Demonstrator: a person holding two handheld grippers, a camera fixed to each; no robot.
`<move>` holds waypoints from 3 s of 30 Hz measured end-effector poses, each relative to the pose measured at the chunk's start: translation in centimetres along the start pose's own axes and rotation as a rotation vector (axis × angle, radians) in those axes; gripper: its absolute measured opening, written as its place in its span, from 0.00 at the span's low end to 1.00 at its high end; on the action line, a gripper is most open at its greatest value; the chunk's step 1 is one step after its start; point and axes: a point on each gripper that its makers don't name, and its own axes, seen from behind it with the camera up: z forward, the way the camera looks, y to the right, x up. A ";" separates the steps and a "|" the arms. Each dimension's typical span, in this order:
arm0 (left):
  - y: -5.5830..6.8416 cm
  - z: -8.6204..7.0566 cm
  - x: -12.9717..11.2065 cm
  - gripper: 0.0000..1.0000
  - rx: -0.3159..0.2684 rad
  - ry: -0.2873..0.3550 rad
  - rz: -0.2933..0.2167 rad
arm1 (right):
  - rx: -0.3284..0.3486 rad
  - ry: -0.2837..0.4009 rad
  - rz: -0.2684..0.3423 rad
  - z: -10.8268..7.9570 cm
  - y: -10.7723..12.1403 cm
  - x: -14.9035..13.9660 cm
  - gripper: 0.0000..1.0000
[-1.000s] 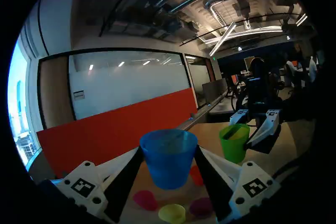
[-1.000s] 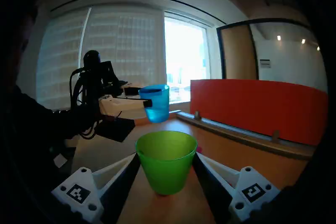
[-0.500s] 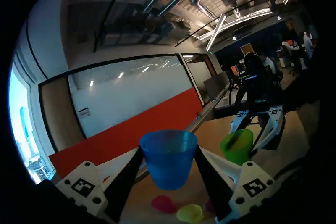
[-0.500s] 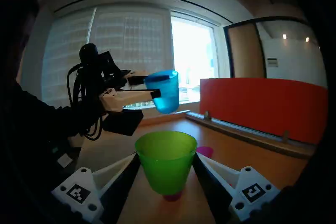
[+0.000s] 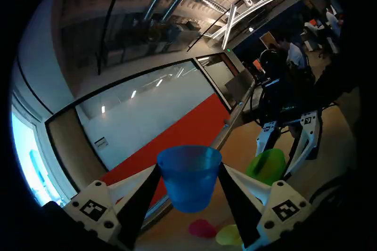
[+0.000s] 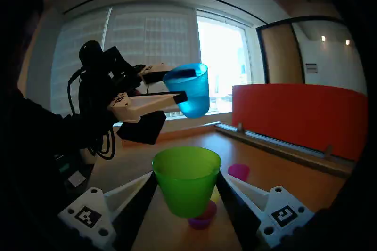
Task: Pour water
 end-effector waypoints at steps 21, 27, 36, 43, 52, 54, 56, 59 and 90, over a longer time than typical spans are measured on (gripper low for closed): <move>0.3 -0.5 1.5 0.86 0.026 -0.001 0.164 | 0.040 -0.013 -0.004 1.5 -1.3 -0.5 0.89; 0.6 -0.4 1.7 0.86 0.026 0.001 0.193 | 0.050 -0.015 0.000 1.9 -1.5 -0.7 0.89; 0.8 0.0 1.9 0.86 0.029 -0.001 0.258 | 0.059 -0.013 0.004 2.1 -1.7 -0.8 0.89; 1.0 0.3 2.0 0.86 0.028 0.003 0.295 | 0.064 -0.010 0.000 2.1 -2.0 -0.4 0.89; 1.1 0.5 2.1 0.86 0.030 0.004 0.361 | 0.060 -0.011 -0.002 1.9 -1.8 -0.4 0.89; 1.3 0.5 2.0 0.86 0.029 0.002 0.376 | 0.060 -0.009 -0.002 1.9 -1.8 -0.4 0.89; 1.5 0.6 1.9 0.86 0.027 0.002 0.388 | 0.059 -0.009 -0.003 1.8 -1.8 -0.3 0.89; 1.8 0.6 2.0 0.86 0.023 0.003 0.406 | 0.058 -0.009 -0.005 1.7 -1.8 -0.2 0.89; 2.1 0.6 2.0 0.86 0.037 0.013 0.532 | 0.057 0.005 0.003 1.6 -1.6 -0.1 0.89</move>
